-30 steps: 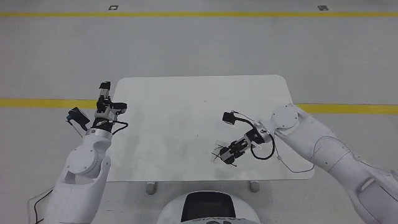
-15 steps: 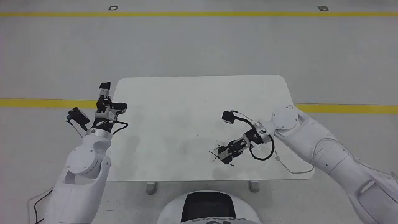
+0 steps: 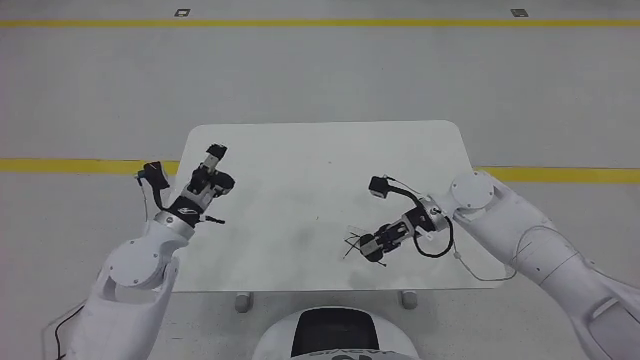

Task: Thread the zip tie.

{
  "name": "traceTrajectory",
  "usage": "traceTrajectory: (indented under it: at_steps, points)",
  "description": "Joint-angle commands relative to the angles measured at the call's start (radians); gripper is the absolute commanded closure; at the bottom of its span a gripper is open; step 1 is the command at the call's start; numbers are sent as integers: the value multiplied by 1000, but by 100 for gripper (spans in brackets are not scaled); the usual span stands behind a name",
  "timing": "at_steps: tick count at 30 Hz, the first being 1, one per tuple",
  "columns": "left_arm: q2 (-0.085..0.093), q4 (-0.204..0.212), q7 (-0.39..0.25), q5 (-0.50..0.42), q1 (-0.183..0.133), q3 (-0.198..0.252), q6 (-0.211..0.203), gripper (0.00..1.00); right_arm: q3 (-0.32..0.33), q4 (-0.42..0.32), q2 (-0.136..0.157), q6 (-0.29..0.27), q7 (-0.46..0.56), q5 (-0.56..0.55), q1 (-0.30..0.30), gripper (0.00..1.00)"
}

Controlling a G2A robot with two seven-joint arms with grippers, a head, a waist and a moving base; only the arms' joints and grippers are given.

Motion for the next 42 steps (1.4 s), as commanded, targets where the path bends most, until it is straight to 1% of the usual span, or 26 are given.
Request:
traceTrajectory:
  at_steps: [1, 7, 8, 9, 10, 11, 12, 14, 16, 17, 18, 19, 20, 26, 27, 28, 30, 31, 33, 34, 35, 36, 42]
  points:
    - [1, -5, -12, 26, -1, 3, -23, 0, -11, -5, 7, 0, 0, -1, 1, 100]
    - [1, -5, -12, 26, -1, 3, -23, 0, -11, -5, 7, 0, 0, -1, 1, 100]
    - [1, -9, -27, 21, -4, 14, -26, 0, -11, -5, 7, 0, 0, -1, 1, 100]
    - [2, -20, -67, 21, -7, 26, -40, 0, -11, -5, 7, 0, 0, -1, 1, 100]
    - [6, -31, -128, 43, -10, 36, -55, 0, -11, -11, 6, 1, -18, -12, -7, 100]
    - [9, -41, -181, 72, -12, 44, -61, 0, -8, -10, 7, 2, -20, -17, -10, 100]
    - [12, -46, -213, 86, -15, 47, -61, 0, -5, -10, 8, 2, -14, -20, -12, 100]
    - [19, -68, -319, 142, -25, 72, -43, 0, 6, -7, 12, 0, 0, -22, -15, 100]
    - [23, -75, -371, 180, -37, 90, -36, 0, 5, -14, 17, 0, 0, -31, -16, 100]
    - [26, -77, -410, 197, -45, 107, -24, 0, 5, -19, 21, 0, 0, -28, -17, 100]
    - [28, -80, -430, 222, -55, 116, -31, 0, 1, -26, 24, 0, 0, -32, -17, 100]
    - [28, -79, -423, 236, -61, 119, -45, 0, -3, -32, 28, 0, 0, -35, -15, 100]
    - [28, -77, -413, 240, -62, 119, -47, 0, -3, -32, 28, 0, 0, -35, -15, 100]
    - [28, -78, -413, 239, -62, 122, -49, 0, -3, -32, 28, 0, 0, -35, -15, 100]
    - [29, -82, -444, 239, -64, 142, -63, 0, -3, -32, 28, 0, 0, -35, -15, 100]
    - [33, -81, -496, 257, -70, 157, -69, 0, -3, -35, 27, 3, -13, -38, -19, 100]
    - [38, -75, -585, 263, -88, 180, -69, 0, -3, -43, 27, 5, -19, -51, -26, 100]
    - [41, -65, -650, 266, -104, 197, -69, 0, -2, -45, 27, 2, -4, -59, -25, 100]
    - [45, -49, -702, 287, -126, 218, -62, 0, -5, -50, 27, 0, 0, -63, -26, 100]
    - [46, -42, -718, 309, -138, 235, -51, 0, -15, -56, 28, 0, 0, -72, -23, 100]
    - [47, -43, -701, 340, -149, 240, -52, 0, -24, -61, 29, 0, 0, -76, -19, 100]
    - [48, -44, -682, 359, -152, 243, -57, 0, -27, -59, 30, 0, 0, -72, -16, 100]
    - [48, -43, -684, 360, -151, 248, -56, 0, -27, -59, 30, 0, 0, -72, -16, 100]
